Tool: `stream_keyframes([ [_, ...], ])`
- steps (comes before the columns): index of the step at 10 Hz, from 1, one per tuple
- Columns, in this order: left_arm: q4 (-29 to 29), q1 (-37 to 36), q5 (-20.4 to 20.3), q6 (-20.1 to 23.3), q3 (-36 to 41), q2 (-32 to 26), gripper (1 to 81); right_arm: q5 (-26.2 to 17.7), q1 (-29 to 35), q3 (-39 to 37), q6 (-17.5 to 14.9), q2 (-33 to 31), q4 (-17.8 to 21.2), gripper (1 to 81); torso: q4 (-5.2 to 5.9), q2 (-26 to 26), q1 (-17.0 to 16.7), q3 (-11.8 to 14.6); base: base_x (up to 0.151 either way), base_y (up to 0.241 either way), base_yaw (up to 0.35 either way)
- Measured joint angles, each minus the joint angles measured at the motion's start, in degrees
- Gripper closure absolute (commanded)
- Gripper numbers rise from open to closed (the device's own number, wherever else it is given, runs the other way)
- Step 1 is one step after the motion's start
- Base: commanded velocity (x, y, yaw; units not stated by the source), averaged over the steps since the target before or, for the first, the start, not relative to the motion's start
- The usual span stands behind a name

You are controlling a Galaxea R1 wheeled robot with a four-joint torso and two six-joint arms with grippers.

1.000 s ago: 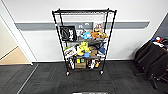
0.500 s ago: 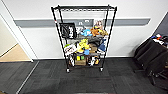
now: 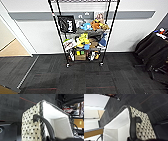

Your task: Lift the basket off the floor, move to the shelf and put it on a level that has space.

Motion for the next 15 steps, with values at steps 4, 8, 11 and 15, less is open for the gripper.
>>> stream_keyframes([
  [4, 0.0, 0.07, -0.99, 0.17, 0.0, -0.13, 81.1, 1.0, 0.55, -0.02, -0.22, 0.33, 0.02, 81.1, 0.0, 0.64, -0.18, 0.15, 0.0, 0.0, 0.0],
  [8, 0.16, 1.24, -0.33, 0.37, -0.02, -0.16, 81.1, 0.55, -0.48, -0.16, -0.13, 0.88, 0.02, 81.1, 0.0, 0.64, -0.22, 6.01, 0.0, 0.0, 0.0],
  [11, 0.99, 3.52, -0.05, 1.37, 0.0, -0.17, 81.1, -0.05, -1.41, -0.16, -0.2, 0.9, 0.0, 81.1, 0.0, 0.61, -0.29, 11.34, 0.0, 0.0, 0.0],
  [15, 1.32, 5.89, -2.91, 1.52, 3.94, -2.56, 81.1, -0.3, -2.54, 1.19, -0.45, 0.49, -0.05, 81.1, 0.0, 0.5, -0.42, 15.02, 0.0, 0.0, 0.0],
])
